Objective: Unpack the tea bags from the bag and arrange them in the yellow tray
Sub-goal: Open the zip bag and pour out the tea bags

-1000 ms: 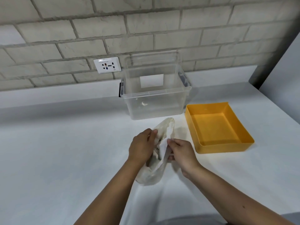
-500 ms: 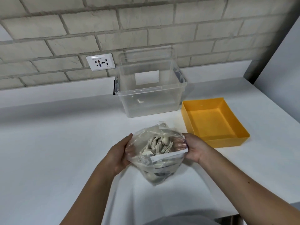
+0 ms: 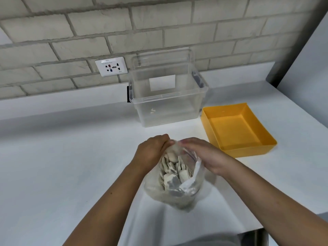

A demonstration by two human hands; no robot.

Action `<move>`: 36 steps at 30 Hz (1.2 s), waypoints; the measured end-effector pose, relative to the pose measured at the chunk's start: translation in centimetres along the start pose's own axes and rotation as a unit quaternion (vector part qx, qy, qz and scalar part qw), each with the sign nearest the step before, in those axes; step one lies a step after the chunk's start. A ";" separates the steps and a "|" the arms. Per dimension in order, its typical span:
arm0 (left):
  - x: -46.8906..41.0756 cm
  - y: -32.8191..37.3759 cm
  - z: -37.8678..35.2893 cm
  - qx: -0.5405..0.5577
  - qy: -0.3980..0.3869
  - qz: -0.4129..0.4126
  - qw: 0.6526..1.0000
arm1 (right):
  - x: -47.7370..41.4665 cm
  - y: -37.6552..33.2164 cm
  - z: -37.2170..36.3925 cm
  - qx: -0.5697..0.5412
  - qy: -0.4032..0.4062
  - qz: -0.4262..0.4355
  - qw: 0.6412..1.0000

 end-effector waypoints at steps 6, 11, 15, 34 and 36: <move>0.3 -1.6 0.9 0.144 0.069 0.152 0.975 | 2.0 1.7 0.2 0.340 0.175 0.076 0.921; 1.4 -2.3 1.1 0.198 0.113 0.227 0.947 | 2.8 0.2 1.2 0.462 0.141 0.015 0.875; 2.2 -2.3 1.2 0.244 0.178 0.241 0.922 | 1.7 -2.0 2.4 0.424 0.293 0.169 0.840; 4.2 -0.3 -2.0 0.733 0.131 0.326 0.583 | -3.1 1.0 3.0 -0.294 0.114 -0.040 0.948; 3.8 -1.0 -1.4 0.717 0.139 0.343 0.591 | -3.7 0.5 3.7 -0.269 0.118 -0.038 0.955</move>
Point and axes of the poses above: each hand's wrist, its own x-axis away from the middle knuckle, its own z-axis out of the back of the hand, y = z × x, the point moved 2 cm from there along -x, towards the middle knuckle, and after that the axes turned 4 degrees about -z, right-handed, at the moved point
